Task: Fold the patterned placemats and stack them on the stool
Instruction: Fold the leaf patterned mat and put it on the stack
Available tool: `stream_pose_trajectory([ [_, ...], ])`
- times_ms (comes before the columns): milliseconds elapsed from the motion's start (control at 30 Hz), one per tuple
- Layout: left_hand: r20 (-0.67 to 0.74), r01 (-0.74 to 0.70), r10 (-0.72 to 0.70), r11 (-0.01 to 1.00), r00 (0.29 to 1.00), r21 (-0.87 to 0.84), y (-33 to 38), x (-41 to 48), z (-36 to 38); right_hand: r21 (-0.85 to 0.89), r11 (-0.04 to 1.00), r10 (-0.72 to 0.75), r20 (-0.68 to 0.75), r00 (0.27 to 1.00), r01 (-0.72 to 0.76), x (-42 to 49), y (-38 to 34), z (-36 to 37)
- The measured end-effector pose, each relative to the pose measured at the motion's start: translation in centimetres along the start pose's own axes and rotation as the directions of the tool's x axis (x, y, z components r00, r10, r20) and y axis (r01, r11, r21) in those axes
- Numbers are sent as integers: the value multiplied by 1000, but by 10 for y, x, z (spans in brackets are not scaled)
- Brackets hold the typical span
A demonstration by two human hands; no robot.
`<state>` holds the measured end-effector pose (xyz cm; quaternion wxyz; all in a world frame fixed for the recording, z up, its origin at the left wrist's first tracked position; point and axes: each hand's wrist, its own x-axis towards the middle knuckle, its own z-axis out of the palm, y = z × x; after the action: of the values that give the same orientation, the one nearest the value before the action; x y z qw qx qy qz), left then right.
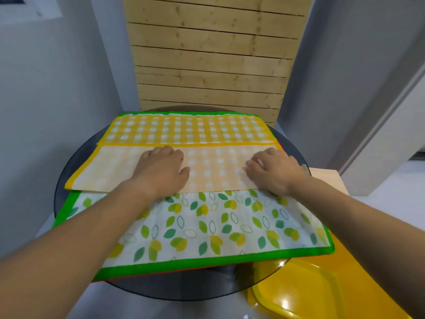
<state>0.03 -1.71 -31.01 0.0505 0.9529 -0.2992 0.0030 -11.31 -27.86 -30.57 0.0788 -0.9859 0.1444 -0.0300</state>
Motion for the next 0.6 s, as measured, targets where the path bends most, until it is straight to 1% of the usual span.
stream_pose_trajectory([
  [33,-67,1,-2,1000,998,-15,0,6,-1,26,1000,19,-51,999,-18,11,-6,0],
  [67,-105,3,-7,999,994,-38,0,13,-1,65,998,22,-95,995,-16,23,-10,2],
  [100,-111,5,-11,998,994,-57,-1,20,0,119,993,9,-126,992,6,36,-14,4],
  [167,-69,15,-21,996,997,-90,-4,30,6,232,971,-18,-139,990,50,66,-22,7],
  [233,-18,25,-28,990,999,-140,-8,34,13,293,953,-46,-132,990,83,97,-30,5],
  [333,15,24,-21,983,1000,-182,-13,36,22,333,938,-66,-118,991,102,141,-39,2],
  [467,-32,23,-29,981,999,-191,-13,36,23,354,932,-47,-92,995,77,195,-42,6],
  [600,-60,22,-34,981,998,-191,-14,36,24,338,938,-63,-43,997,74,232,-47,8],
])
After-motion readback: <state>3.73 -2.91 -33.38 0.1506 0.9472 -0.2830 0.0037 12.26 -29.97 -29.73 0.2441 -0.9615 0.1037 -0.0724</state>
